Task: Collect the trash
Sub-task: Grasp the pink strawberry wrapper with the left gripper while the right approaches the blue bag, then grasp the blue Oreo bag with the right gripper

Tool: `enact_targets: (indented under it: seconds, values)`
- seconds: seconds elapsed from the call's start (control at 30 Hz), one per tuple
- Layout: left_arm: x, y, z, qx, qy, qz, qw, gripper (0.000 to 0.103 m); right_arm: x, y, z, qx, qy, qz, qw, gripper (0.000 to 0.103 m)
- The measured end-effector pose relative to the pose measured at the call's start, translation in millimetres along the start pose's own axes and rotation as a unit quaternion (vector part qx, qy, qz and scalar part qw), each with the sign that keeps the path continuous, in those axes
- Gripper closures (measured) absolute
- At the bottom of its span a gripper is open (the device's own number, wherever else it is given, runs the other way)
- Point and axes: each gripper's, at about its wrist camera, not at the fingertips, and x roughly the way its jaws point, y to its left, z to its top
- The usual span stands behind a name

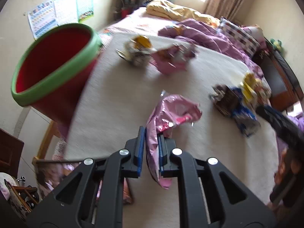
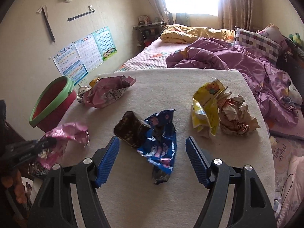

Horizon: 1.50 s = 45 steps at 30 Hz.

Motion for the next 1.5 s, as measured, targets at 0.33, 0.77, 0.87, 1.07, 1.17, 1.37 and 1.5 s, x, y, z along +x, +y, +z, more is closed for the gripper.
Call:
enact_targets:
  seconds: [0.33,0.77,0.87,1.07,1.17,1.37,1.5]
  values:
    - [2,-29,-1,0.015,0.001,0.011,0.9998,0.051,26,-28,-8,0.030,0.060,0.037,0.997,0.033]
    - [28,-44,-14,0.029,0.046,0.003,0.9985,0.084,40,-29,-9,0.043,0.083,0.068,0.993,0.074]
    - [21,-42,-13,0.027,0.030,0.008,0.9992,0.088,36,-29,-10,0.046,0.074,0.070,0.994,0.087]
    - [4,-39,-4,0.024,-0.007,0.014,0.9996,0.088,6,-22,7,0.041,0.015,0.068,0.997,0.088]
    - [-5,-41,0,0.033,-0.023,0.010,0.9991,0.088,-8,-11,17,0.031,-0.014,0.070,0.997,0.088]
    - [-16,-39,3,0.040,-0.042,0.011,0.9982,0.089,-18,17,27,0.006,-0.029,0.085,0.996,0.088]
    - [-24,-25,9,0.031,-0.057,0.016,0.9978,0.089,-17,37,29,-0.011,-0.024,0.098,0.995,0.088]
